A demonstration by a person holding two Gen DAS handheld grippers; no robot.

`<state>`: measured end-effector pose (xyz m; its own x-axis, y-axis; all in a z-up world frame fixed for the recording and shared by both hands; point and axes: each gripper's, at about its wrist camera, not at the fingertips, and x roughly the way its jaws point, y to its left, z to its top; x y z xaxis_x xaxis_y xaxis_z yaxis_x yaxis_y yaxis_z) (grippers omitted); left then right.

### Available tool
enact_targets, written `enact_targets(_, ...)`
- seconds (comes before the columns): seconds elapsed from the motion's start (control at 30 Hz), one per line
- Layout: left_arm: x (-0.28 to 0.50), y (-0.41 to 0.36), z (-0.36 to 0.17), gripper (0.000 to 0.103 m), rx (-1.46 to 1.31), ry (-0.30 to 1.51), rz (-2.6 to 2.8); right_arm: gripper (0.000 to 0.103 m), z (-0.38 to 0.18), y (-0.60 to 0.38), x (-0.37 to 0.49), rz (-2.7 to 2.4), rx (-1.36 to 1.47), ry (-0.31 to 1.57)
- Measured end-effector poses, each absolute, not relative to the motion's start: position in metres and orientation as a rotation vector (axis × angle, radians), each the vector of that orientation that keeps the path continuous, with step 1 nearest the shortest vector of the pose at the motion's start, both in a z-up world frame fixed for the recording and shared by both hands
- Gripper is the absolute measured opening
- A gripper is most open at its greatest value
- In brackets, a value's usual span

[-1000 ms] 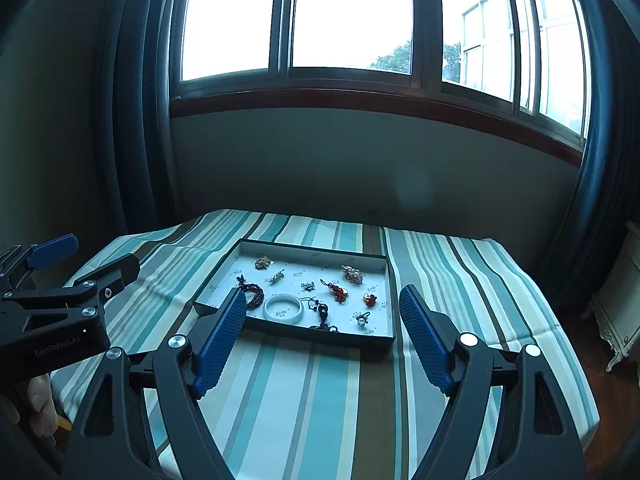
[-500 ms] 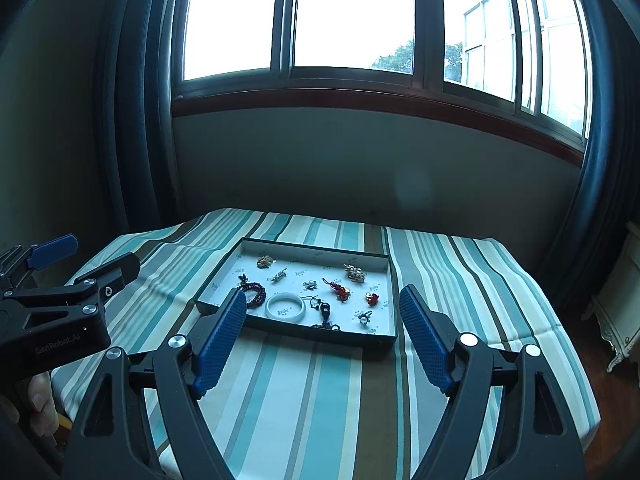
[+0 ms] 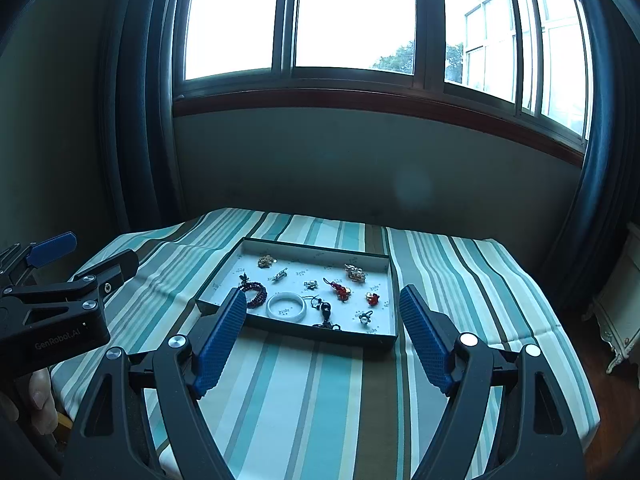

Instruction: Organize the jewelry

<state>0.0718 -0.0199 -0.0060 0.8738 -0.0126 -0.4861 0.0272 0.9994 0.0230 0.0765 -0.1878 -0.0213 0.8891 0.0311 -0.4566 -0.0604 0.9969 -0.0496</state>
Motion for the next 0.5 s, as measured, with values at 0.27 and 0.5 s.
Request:
enact_targets(0.27, 0.0692, -0.0228, -0.0068, 0.101, 0.058, 0.498, -0.007, 0.078, -0.0213, -0.1878, 0.0767, 0.047, -0.063, 0.473)
enact_targets(0.5, 0.0683, -0.0233, -0.0066, 0.101, 0.056, 0.500, -0.029, 0.078, -0.0220, -0.1880, 0.0757, 0.047, -0.063, 0.475)
